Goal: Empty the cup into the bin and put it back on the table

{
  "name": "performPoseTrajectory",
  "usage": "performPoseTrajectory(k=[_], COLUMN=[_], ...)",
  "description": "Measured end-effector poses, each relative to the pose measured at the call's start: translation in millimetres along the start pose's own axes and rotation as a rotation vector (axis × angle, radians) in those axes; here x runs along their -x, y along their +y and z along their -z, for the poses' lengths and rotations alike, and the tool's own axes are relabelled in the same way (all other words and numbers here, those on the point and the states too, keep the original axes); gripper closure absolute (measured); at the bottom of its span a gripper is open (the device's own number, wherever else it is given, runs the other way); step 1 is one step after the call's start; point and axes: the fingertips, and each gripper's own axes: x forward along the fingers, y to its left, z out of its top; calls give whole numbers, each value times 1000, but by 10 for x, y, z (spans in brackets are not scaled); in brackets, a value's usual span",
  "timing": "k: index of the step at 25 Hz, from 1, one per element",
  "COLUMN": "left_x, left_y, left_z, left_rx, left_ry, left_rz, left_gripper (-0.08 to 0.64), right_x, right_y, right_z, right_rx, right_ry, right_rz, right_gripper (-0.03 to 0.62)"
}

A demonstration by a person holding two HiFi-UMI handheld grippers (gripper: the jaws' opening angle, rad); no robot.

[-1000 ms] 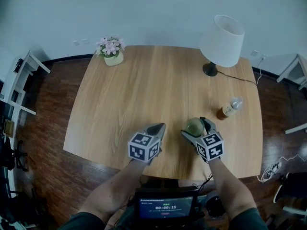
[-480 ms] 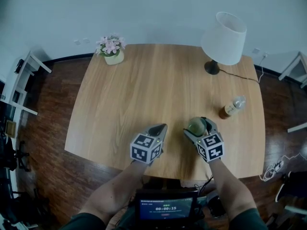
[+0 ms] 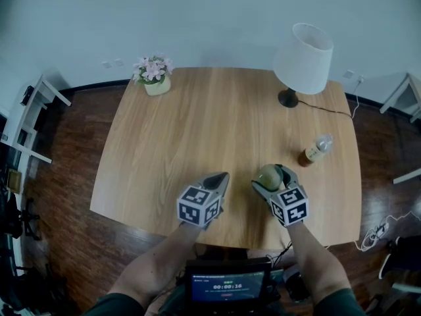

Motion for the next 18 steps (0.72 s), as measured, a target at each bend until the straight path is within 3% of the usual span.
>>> performPoseTrajectory(k=[3,9,18], left_x=[43,226,427], left_y=[-46,-204,-468], left_z=[-179,-650,-1147], left_rx=[-31,-77,-92], left_ry=[-28,-127,-248], left_rz=[15,49,115], left_gripper=[568,568,568], right_x=[140,494,961], right_y=[-11,-11,97], right_z=[-133,-547,-1059], right_rx=[-37,-23,2], right_ry=[-27,-98,-157], right_rz=[-7,1,5], right_gripper=[187,187,187])
